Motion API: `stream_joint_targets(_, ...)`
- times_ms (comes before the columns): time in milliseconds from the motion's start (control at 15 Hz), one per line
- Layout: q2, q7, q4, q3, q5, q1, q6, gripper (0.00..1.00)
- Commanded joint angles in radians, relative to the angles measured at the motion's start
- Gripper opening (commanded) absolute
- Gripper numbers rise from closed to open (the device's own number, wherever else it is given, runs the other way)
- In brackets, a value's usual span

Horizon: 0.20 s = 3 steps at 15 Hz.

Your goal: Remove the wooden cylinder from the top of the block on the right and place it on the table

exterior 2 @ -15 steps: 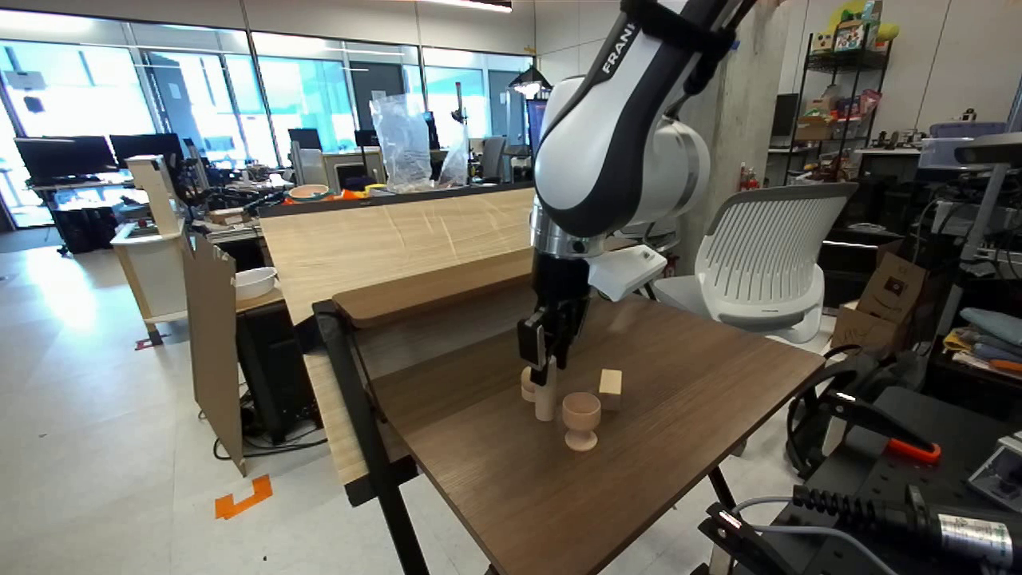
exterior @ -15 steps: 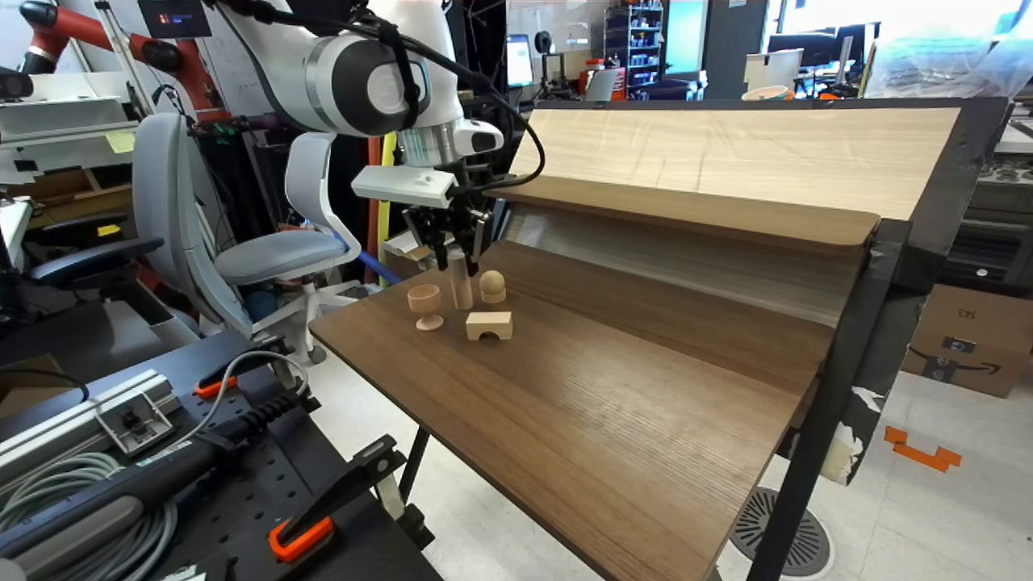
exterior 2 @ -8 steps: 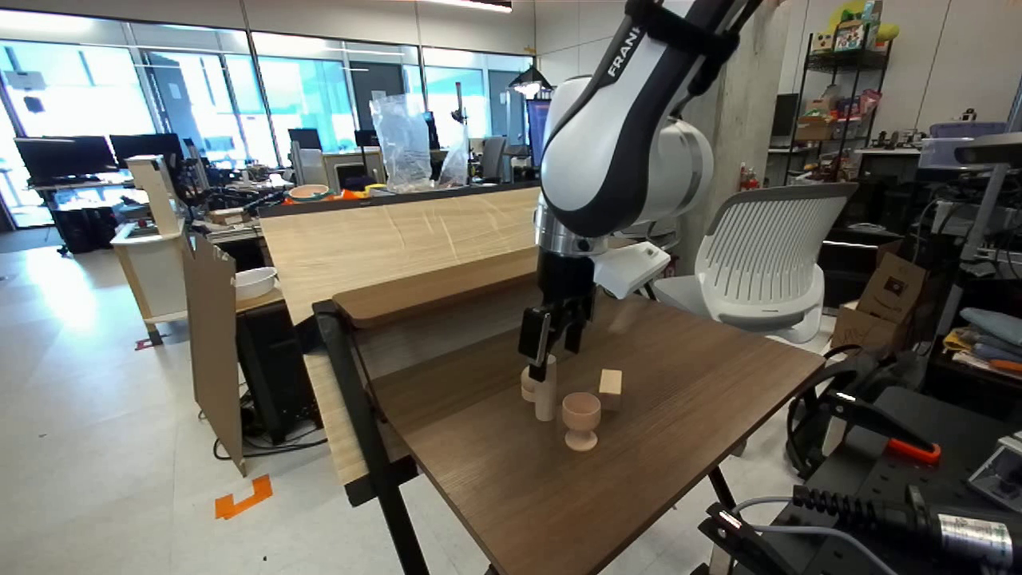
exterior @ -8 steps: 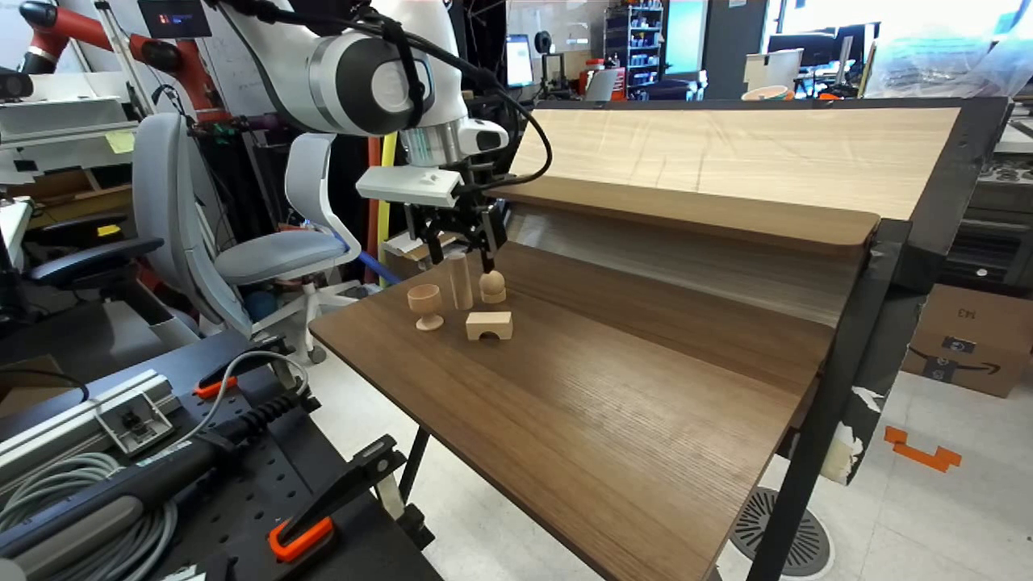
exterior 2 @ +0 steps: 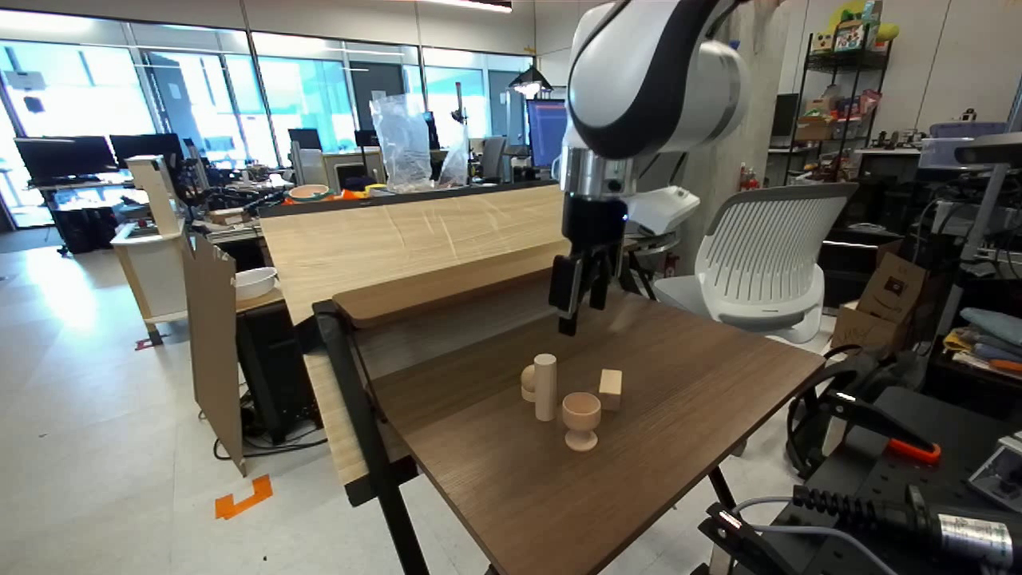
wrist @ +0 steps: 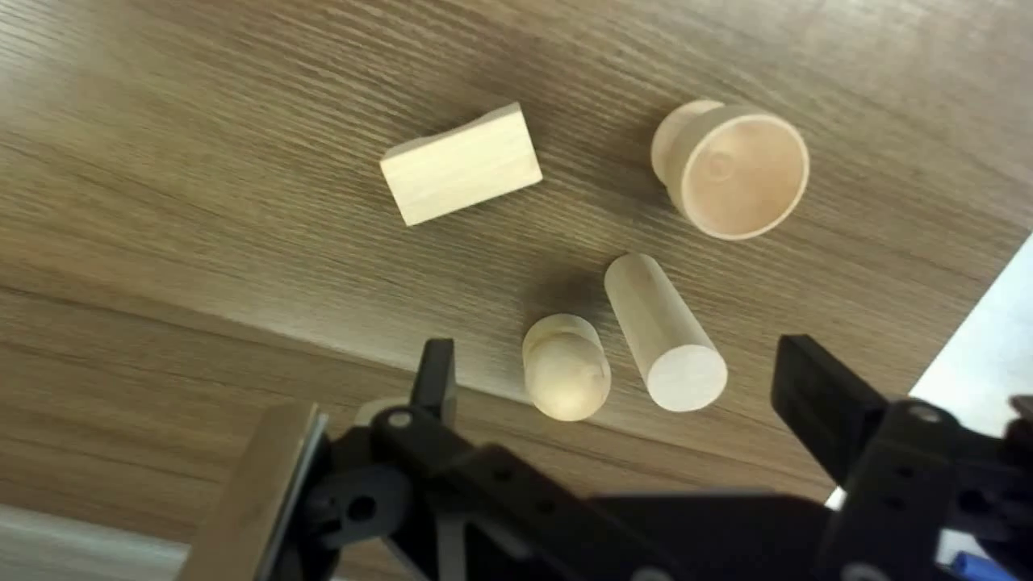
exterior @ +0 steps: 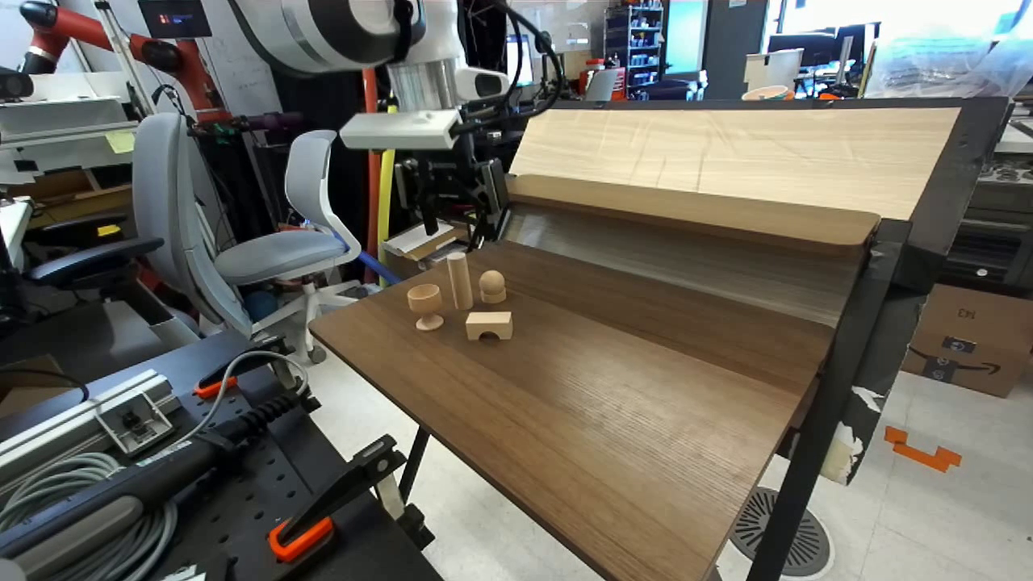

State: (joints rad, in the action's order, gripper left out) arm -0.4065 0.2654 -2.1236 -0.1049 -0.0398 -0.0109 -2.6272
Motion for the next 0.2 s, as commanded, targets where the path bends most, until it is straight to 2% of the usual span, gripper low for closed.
stream_joint_targets(0, 0.212, 0.068, -0.090, 0.004, -0.007, 0.033, 0.202, 1.00)
stream_joint_targets(67, 0.096, 0.030, -0.027, 0.006, 0.002, 0.011, 0.113, 1.00)
stream_joint_targets(133, 0.141, 0.045, -0.040, 0.011, 0.003, 0.015, 0.158, 1.00)
